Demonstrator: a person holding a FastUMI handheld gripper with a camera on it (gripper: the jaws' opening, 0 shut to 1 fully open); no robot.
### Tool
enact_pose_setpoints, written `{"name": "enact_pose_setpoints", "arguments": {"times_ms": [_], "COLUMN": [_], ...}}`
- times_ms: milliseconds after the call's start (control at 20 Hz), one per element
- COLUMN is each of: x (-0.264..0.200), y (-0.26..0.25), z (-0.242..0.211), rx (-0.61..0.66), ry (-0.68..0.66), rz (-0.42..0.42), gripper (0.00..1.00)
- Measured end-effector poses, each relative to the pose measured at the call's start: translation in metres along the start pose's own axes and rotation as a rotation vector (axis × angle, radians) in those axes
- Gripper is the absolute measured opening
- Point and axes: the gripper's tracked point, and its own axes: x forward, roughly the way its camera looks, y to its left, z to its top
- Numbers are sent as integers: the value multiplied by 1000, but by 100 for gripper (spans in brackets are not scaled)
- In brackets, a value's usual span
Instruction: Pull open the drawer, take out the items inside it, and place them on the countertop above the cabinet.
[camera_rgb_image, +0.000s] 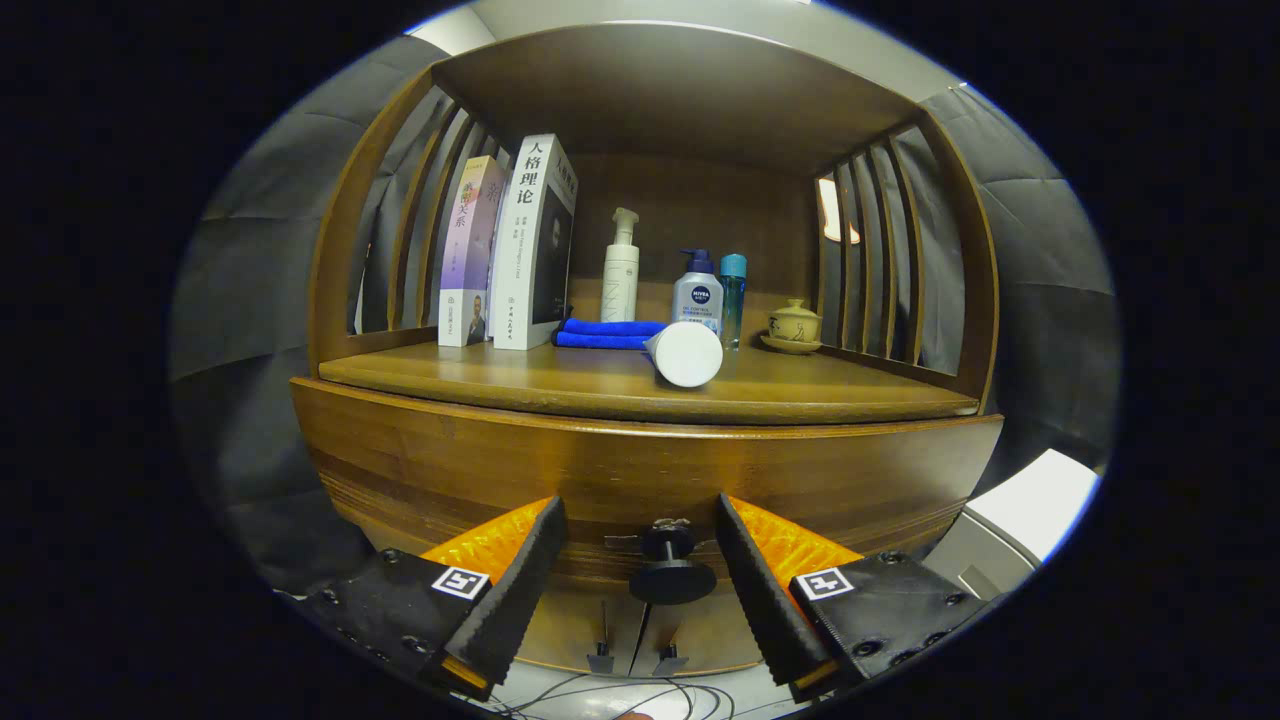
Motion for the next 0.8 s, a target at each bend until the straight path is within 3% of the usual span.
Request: {"name": "enact_pose_setpoints", "arguments": {"times_ms": [450,600,800], "x": [10,-13,-60], "y": [-4,-8,-14], "z": [3,21,47], "rx": [-12,-40,19], "ry": [-10,-54,-107], "rz": [9,-5,-27], "gripper": [96,97,97]}}
